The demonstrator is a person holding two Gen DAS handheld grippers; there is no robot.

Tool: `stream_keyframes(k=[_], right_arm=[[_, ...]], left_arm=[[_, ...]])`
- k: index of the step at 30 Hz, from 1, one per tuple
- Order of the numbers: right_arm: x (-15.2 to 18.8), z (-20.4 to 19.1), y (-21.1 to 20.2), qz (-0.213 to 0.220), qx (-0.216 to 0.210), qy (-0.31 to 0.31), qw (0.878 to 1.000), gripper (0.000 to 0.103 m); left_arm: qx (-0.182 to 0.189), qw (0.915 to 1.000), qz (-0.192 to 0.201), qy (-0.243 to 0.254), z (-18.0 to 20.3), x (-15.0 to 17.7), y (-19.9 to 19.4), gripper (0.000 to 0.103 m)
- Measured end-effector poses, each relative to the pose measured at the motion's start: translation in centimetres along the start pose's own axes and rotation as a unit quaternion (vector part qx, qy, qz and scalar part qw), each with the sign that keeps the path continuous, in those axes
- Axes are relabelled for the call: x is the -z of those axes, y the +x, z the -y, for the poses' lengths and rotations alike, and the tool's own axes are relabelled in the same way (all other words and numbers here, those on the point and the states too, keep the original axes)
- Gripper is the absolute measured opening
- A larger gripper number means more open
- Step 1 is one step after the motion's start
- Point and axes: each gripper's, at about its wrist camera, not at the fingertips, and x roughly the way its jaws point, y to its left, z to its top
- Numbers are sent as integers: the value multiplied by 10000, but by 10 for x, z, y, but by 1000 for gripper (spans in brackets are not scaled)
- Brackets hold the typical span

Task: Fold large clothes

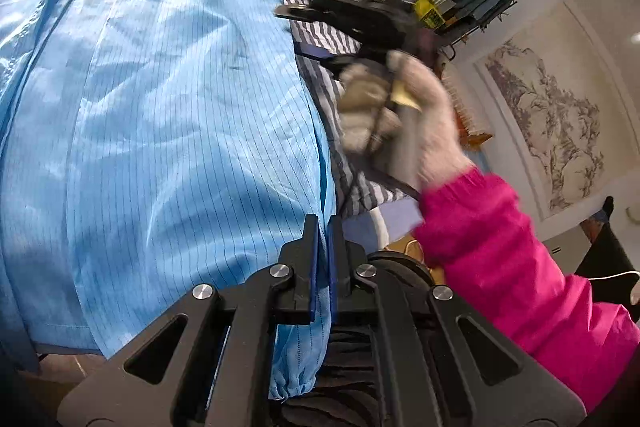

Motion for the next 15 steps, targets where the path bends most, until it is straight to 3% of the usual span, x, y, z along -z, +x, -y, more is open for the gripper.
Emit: stream_keyframes(k=[2, 3, 4, 5, 6, 8, 15], right_arm=[[-10, 3, 17, 15, 3, 209, 9998, 57], [-13, 3, 22, 5, -43, 301, 9995, 51], [-16, 4, 30, -19, -125, 416, 9991, 43], [-19, 1, 38, -88, -202, 468, 9987, 25], [-20, -3, 42, -122, -159, 436, 9988, 13], [-22, -18, 46, -110, 94, 195, 9997, 3], [-26, -92, 42, -18, 971, -909, 9911, 0]], left_arm=[[85, 10000, 12, -29, -4, -2, -3, 2], [115, 9999, 19, -45, -6, -2, -5, 2], [152, 9999, 23, -73, -9, -4, -6, 2], [199, 9997, 31, -120, -13, -4, -8, 2], [243, 9995, 44, -172, -17, -4, -9, 2], [304, 9992, 67, -251, -23, -4, -12, 2], [635, 9959, 273, -587, -47, -2, -28, 1]])
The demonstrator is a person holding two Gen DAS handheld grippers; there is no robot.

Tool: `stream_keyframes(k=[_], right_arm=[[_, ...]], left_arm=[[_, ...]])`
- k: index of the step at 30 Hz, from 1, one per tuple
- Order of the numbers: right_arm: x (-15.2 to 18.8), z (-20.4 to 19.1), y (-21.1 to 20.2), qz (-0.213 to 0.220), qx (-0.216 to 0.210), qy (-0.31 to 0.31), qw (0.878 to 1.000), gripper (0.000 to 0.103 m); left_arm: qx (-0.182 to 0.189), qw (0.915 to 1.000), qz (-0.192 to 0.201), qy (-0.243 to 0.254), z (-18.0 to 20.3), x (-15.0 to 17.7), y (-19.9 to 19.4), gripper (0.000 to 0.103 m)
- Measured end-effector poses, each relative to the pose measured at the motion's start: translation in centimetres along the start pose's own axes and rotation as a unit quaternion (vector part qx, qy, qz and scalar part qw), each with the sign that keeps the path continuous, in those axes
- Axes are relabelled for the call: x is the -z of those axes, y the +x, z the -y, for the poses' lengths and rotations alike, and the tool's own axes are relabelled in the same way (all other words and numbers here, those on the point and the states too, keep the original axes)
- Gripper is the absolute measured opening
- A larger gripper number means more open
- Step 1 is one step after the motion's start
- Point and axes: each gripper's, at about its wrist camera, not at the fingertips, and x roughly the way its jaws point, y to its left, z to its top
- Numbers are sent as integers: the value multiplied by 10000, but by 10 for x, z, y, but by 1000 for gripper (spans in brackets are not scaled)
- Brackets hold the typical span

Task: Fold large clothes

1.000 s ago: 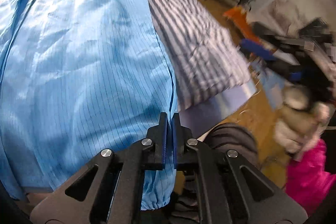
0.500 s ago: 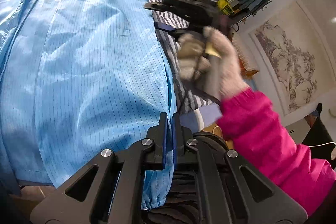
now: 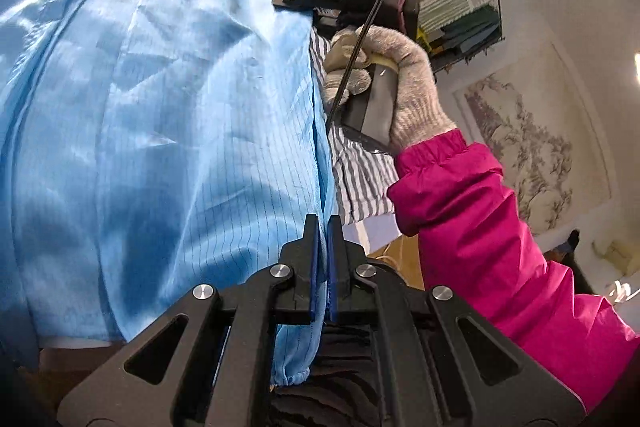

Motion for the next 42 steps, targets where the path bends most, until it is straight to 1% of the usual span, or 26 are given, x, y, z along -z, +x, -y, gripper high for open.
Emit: stream_keyframes(k=[2, 5, 8, 11, 14, 16, 19, 22, 25, 28, 29, 30, 31, 32, 33, 35, 37, 38, 40, 41, 42], right_arm=[[-4, -21, -3, 43, 235, -317, 9992, 0], [-5, -61, -5, 58, 613, -906, 9940, 0], [-3, -98, -2, 35, 851, -1348, 9872, 0], [1, -132, 6, -1, 968, -1699, 9807, 0], [8, -169, 25, -111, 1017, -2053, 9733, 0], [14, -194, 46, -215, 1016, -2255, 9687, 0], [23, -221, 78, -393, 985, -2421, 9645, 0], [33, -238, 109, -593, 990, -2491, 9616, 0], [41, -241, 132, -731, 1015, -2463, 9611, 0], [43, -236, 143, -807, 913, -2304, 9654, 0], [43, -233, 141, -788, 686, -2221, 9694, 2], [41, -230, 139, -794, 487, -2146, 9723, 9], [37, -225, 130, -817, 178, -1993, 9764, 13], [34, -219, 118, -775, -72, -1853, 9796, 28], [31, -213, 104, -696, -291, -1757, 9816, 33], [29, -202, 79, -570, -541, -1675, 9827, 33], [30, -182, 40, -405, -710, -1623, 9834, 33], [33, -177, 29, -371, -730, -1619, 9834, 33], [47, -156, -5, -307, -757, -1635, 9832, 32], [51, -153, -11, -314, -747, -1635, 9832, 32], [63, -144, -22, -336, -702, -1638, 9834, 31]], left_arm=[[84, 9999, 74, -72, -7, 1, -9, 1], [212, 9993, 187, -246, -22, 5, -24, 1], [227, 9983, 331, -416, -38, 9, -41, 1], [183, 9969, 484, -597, -56, 12, -58, 1], [78, 9950, 630, -766, -72, 21, -74, 1], [-13, 9937, 706, -871, -85, 19, -85, 1], [-132, 9914, 786, -1043, -101, 23, -95, 1], [-253, 9888, 833, -1208, -118, 23, -103, 1], [-337, 9874, 845, -1297, -128, 25, -108, 1], [-381, 9864, 851, -1356, -131, 26, -111, 1], [-376, 9864, 850, -1359, -132, 27, -111, 1], [-386, 9865, 851, -1348, -129, 26, -113, 1], [-392, 9866, 849, -1335, -130, 26, -115, 1], [-384, 9867, 841, -1338, -130, 27, -113, 1], [-377, 9867, 837, -1340, -130, 28, -112, 1], [-365, 9870, 837, -1324, -128, 27, -109, 1], [-347, 9872, 850, -1307, -128, 25, -107, 1], [-325, 9871, 866, -1306, -127, 25, -108, 1], [-298, 9874, 879, -1284, -124, 25, -109, 1], [-307, 9879, 873, -1245, -123, 24, -110, 1], [-337, 9884, 873, -1195, -120, 23, -110, 1]])
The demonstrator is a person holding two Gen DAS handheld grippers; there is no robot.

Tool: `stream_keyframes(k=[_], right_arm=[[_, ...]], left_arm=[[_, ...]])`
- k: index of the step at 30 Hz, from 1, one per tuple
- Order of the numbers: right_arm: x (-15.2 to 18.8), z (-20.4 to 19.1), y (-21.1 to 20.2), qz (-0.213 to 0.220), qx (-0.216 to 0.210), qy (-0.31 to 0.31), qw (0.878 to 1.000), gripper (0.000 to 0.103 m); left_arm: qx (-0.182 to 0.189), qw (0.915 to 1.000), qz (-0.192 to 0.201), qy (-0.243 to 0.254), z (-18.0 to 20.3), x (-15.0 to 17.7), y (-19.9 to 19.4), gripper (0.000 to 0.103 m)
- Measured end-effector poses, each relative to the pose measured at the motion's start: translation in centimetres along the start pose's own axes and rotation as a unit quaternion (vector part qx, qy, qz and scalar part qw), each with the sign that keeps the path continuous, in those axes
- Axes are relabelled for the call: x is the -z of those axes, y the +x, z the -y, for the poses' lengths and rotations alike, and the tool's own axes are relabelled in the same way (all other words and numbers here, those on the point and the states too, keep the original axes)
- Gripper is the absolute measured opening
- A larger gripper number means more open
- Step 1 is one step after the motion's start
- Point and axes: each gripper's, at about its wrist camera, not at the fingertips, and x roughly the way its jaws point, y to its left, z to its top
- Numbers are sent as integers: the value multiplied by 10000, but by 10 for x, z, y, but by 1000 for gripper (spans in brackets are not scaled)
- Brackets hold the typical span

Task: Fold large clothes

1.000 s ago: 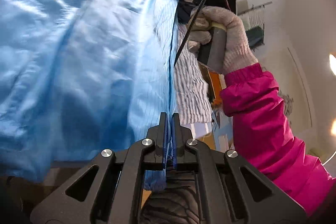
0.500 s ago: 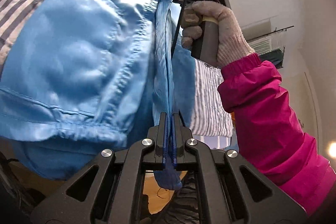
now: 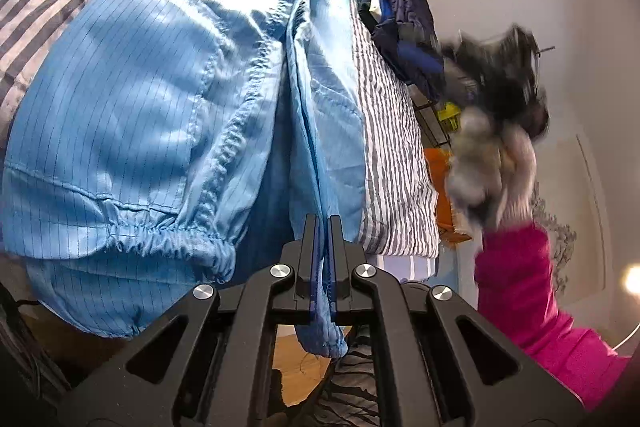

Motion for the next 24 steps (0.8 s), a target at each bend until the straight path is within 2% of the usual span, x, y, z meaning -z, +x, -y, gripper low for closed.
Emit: stream_keyframes(k=[3, 7, 11, 15, 17, 22, 24], right_arm=[[43, 4, -17, -129, 45, 20, 9999, 30], [99, -1, -11, -402, -8, 23, 9992, 28], [128, -15, 10, -538, -78, -38, 9985, 27], [146, -43, 43, -811, 383, -804, 9927, 28], [147, -53, 43, -789, 540, -1124, 9891, 28], [130, -68, 15, -279, 343, -1200, 9918, 27], [126, -74, 12, -197, 266, -1258, 9915, 27]], left_arm=[[-177, 9997, 57, 143, 4, 1, 0, 1], [-451, 9988, 130, 142, -3, 5, -6, 1], [-712, 9972, 222, 80, -13, 6, -17, 1], [-710, 9969, 328, 56, -18, 6, -41, 1], [-791, 9956, 493, 118, -20, 4, -59, 1], [-1044, 9917, 748, 32, -38, -11, -85, 2], [-1155, 9899, 820, 7, -44, -16, -89, 2]])
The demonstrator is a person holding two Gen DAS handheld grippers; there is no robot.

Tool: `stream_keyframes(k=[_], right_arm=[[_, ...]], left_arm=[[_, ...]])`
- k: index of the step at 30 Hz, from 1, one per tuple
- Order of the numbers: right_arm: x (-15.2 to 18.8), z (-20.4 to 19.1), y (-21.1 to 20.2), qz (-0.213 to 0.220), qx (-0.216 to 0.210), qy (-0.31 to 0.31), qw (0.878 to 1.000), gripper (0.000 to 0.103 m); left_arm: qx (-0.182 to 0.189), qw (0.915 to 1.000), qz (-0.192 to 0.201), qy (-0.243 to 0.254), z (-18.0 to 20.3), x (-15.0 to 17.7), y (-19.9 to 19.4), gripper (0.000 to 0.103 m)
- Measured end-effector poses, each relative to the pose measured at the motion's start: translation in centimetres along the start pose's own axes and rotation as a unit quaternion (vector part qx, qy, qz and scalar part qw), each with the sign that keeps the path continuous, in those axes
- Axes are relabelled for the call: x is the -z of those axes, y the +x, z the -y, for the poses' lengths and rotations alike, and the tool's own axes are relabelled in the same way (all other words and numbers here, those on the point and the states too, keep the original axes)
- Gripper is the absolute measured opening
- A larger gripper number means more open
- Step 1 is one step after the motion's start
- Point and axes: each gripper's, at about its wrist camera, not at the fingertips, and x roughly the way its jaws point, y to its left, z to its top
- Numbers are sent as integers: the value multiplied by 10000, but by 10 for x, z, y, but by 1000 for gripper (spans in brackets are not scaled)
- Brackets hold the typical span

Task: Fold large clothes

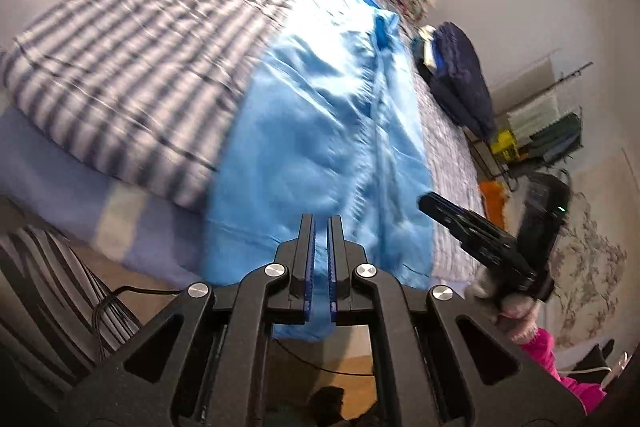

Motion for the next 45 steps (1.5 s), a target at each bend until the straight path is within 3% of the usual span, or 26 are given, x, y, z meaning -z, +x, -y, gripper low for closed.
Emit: stream_keyframes(k=[4, 9, 11, 13, 15, 17, 21, 27, 30, 33, 41, 43, 45], right_arm=[[2, -20, 16, -18, -117, -119, 9999, 27], [19, -44, 54, -392, -252, -192, 9987, 28], [22, -48, 64, -408, -115, -347, 9985, 28], [19, -48, 61, -462, -140, -329, 9983, 28], [17, -39, 40, -379, -453, -58, 9982, 28], [22, -26, 13, -144, -535, 146, 9984, 35], [48, 16, -29, 53, -435, 781, 9960, 52], [99, 70, -30, -163, -715, 1985, 9774, 53], [112, 76, -26, -138, -1170, 2389, 9639, 53], [115, 75, -16, -149, -1600, 2560, 9532, 51], [109, 60, 9, -308, -2137, 2470, 9447, 51], [104, 59, 15, -360, -2167, 2467, 9439, 42], [102, 54, 23, -535, -2212, 2397, 9438, 21]], left_arm=[[-211, 9997, 70, 106, -11, -7, 0, 2], [-451, 9987, -110, 192, -23, -10, 16, 3], [-493, 9985, -194, 144, -29, -9, 21, 11], [-486, 9985, -210, 128, -32, -8, 22, 26], [-468, 9987, -171, 85, -35, -9, 18, 44], [-400, 9991, -121, -18, -43, -11, 14, 49], [-112, 9986, -365, -357, -61, -15, 19, 49], [147, 9955, -875, -336, -58, -13, 36, 49], [319, 9940, -980, -359, -57, -11, 39, 48], [572, 9894, -1192, -596, -61, -6, 45, 37], [726, 9872, -1344, -450, -50, 2, 52, 33], [715, 9864, -1431, -383, -46, 4, 56, 12], [777, 9861, -1417, -384, -44, 6, 56, 9]])
